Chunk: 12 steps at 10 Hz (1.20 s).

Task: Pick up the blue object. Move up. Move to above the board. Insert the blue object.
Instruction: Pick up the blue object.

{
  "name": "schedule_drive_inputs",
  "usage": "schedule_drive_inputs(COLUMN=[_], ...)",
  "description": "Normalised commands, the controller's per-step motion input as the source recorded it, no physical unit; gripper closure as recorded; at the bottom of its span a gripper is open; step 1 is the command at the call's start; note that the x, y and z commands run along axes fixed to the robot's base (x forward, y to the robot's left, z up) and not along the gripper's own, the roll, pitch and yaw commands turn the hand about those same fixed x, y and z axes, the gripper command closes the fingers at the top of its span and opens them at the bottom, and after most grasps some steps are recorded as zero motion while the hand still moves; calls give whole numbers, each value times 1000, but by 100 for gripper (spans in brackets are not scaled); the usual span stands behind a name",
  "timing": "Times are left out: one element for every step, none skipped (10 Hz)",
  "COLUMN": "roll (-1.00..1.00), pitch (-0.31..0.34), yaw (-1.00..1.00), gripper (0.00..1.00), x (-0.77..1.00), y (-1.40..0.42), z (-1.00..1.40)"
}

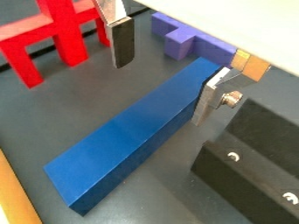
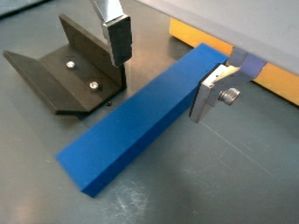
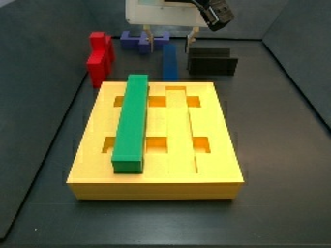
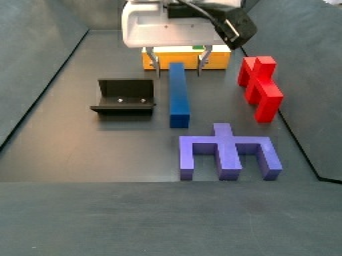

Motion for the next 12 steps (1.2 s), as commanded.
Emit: schedule_drive_inputs(roll=[0, 0, 0, 0, 0, 0, 0, -19, -6, -29, -40, 46], pitch=[-70, -90, -90, -81, 0, -39, -76, -103, -97, -101, -67, 0], yaw=[31, 0, 0, -20, -26, -14, -23, 0, 0, 0, 0, 0], gripper=[0, 0, 0, 0, 0, 0, 0, 0, 0, 0, 0, 0], x=[-103, -100, -123, -114, -6, 0, 0, 0, 0, -14, 0, 0], y=[-40, -3, 0, 0, 0, 0, 0, 6, 0, 0, 0, 0], z=[-243, -254, -226, -180, -211, -283, -297, -223, -134, -49, 0, 0])
